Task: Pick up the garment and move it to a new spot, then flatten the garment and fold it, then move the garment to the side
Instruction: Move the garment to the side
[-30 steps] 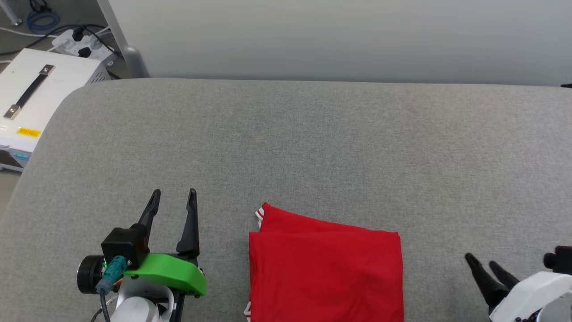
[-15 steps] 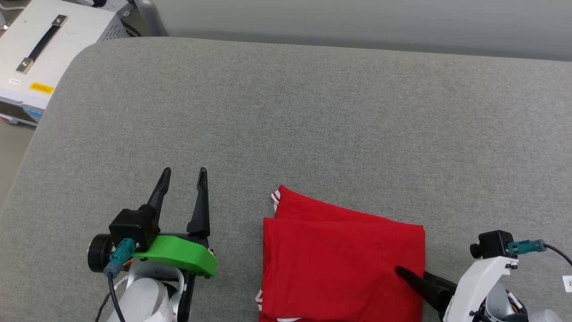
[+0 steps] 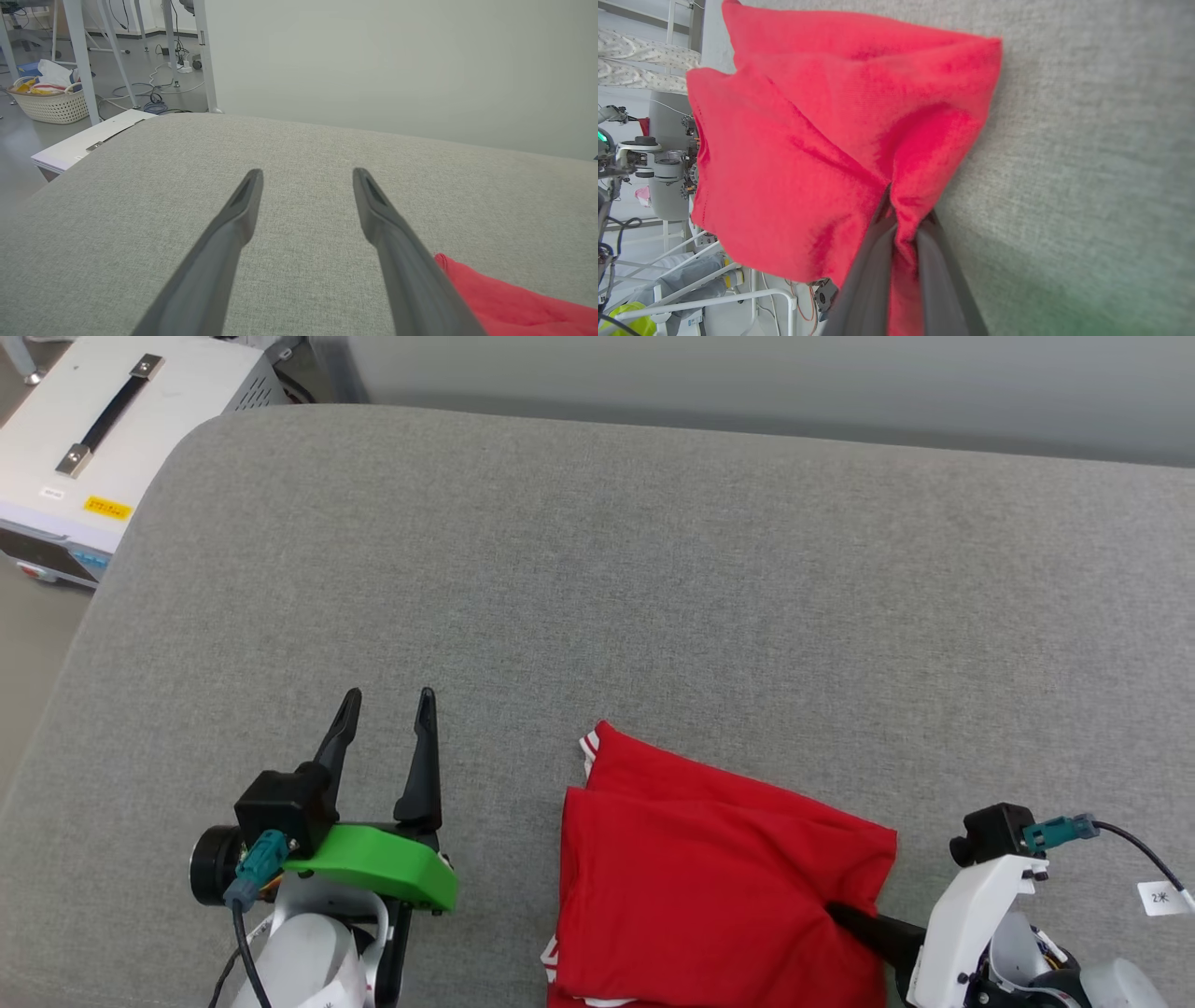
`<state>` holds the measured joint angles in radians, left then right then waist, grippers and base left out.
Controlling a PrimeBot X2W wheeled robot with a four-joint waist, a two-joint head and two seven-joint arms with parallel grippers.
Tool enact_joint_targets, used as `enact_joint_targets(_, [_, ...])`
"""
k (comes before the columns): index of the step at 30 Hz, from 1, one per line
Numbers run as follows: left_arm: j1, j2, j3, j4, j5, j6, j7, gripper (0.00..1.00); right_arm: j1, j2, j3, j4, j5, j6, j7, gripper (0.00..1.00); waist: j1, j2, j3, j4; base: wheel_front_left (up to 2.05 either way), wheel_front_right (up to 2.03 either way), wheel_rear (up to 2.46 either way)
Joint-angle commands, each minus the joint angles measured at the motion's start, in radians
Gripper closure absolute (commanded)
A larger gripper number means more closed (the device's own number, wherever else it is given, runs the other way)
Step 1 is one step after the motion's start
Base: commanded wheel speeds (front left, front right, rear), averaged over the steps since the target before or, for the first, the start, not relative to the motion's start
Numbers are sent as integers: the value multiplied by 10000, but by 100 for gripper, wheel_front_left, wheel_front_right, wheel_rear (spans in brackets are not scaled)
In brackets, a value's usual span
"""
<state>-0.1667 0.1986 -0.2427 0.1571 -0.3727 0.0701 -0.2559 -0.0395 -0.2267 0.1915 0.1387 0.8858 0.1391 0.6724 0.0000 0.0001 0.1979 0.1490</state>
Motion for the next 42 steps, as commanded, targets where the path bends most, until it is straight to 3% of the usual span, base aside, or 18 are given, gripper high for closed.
enact_joint_targets(1, [64,-8,84,36,132,-55,-59,0,-15,-44,106,-10,-169,-84,-24,100,0,-1,-275,-262,0,0,0])
enact_joint_targets(7, [257,112,217,-5,303,-100,-59,0,-316,-540,10,-396,-769,-84,-348,100,0,-1,-612,-1018,0,0,0])
enact_joint_targets(15, [499,267,262,-402,468,-27,-53,0,-397,-1325,-598,-570,-1633,-84,-110,100,0,-1,-529,-2612,0,0,0])
enact_joint_targets(26, [-97,642,83,-1586,805,32,446,0,-1884,-1554,-1459,-455,-2552,-84,-223,100,0,-1,1030,-4564,0,0,0])
enact_joint_targets(31, [-700,898,-44,-2058,1014,-106,723,0,-3072,-1956,-1984,253,-3204,-84,-452,100,0,-1,1946,-4743,0,0,0])
enact_joint_targets(42, [-2026,1074,-513,-2818,1387,-460,1051,0,-5304,-3095,-3995,2546,-4881,-84,-1441,100,0,-1,3600,-4318,0,0,0])
